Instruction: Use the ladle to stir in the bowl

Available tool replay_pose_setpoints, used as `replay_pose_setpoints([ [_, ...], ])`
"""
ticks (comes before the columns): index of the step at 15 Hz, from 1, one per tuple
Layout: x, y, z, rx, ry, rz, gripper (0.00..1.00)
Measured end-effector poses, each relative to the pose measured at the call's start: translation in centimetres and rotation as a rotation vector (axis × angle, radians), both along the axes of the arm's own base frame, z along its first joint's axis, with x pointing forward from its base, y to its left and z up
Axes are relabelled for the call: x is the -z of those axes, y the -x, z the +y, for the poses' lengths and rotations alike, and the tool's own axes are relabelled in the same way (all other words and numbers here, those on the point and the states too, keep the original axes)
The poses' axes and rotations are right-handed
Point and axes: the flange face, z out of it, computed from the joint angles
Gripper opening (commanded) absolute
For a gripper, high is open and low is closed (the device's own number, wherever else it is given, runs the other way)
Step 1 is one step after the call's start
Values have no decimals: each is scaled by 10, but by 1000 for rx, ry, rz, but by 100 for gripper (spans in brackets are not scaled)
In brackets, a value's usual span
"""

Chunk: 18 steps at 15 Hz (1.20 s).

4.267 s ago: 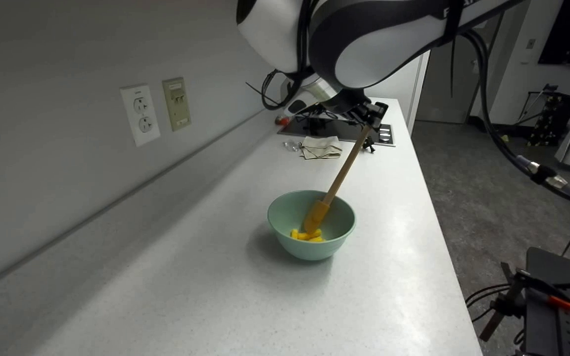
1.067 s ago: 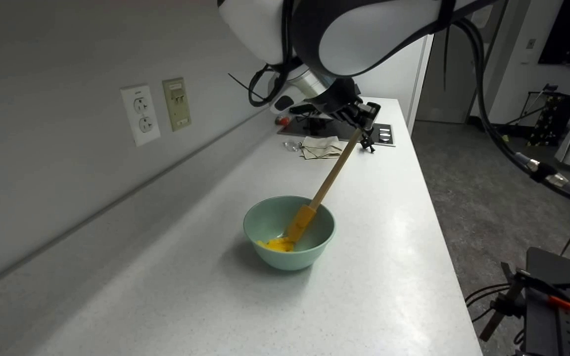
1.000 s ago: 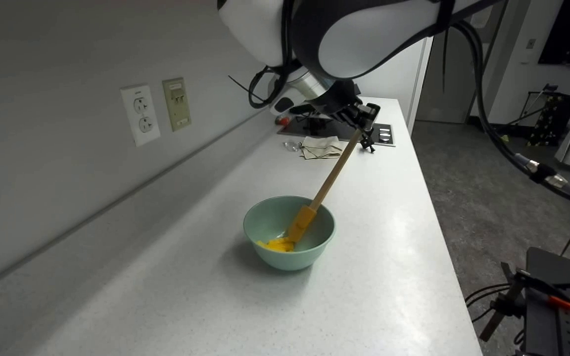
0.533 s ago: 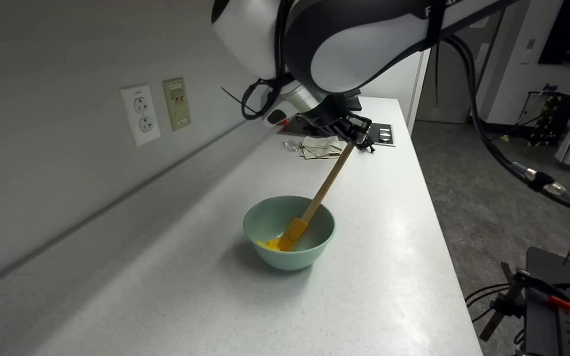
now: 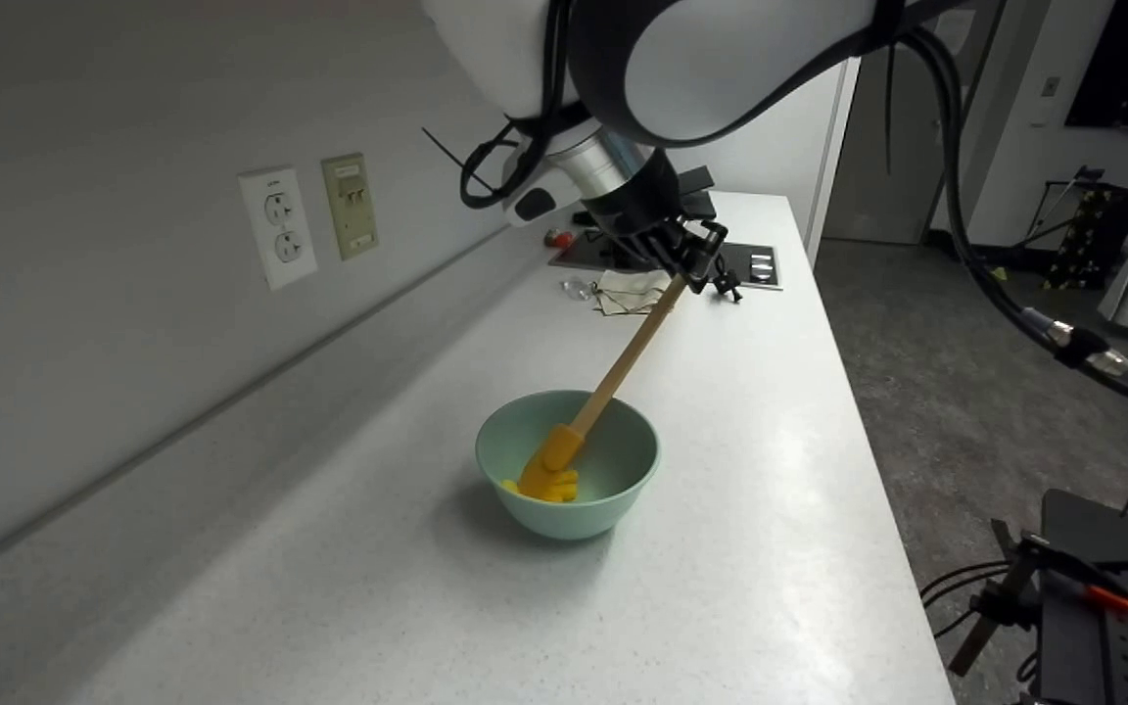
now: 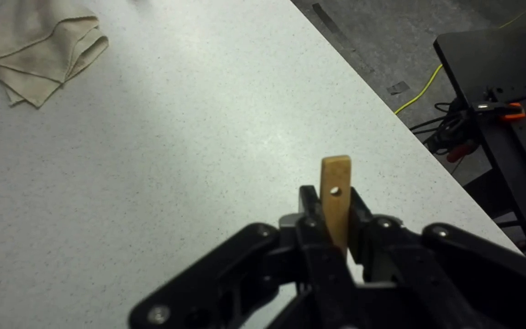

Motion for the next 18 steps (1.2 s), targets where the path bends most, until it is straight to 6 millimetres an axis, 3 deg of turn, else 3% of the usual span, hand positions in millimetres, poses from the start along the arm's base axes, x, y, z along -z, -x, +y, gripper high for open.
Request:
replay_pose_setpoints([
  [6,-11,10,-7,4,25,-1,4],
  [12,0,8,-23,38,83,35,4],
  [18,10,8,-25,50,98,62,4],
])
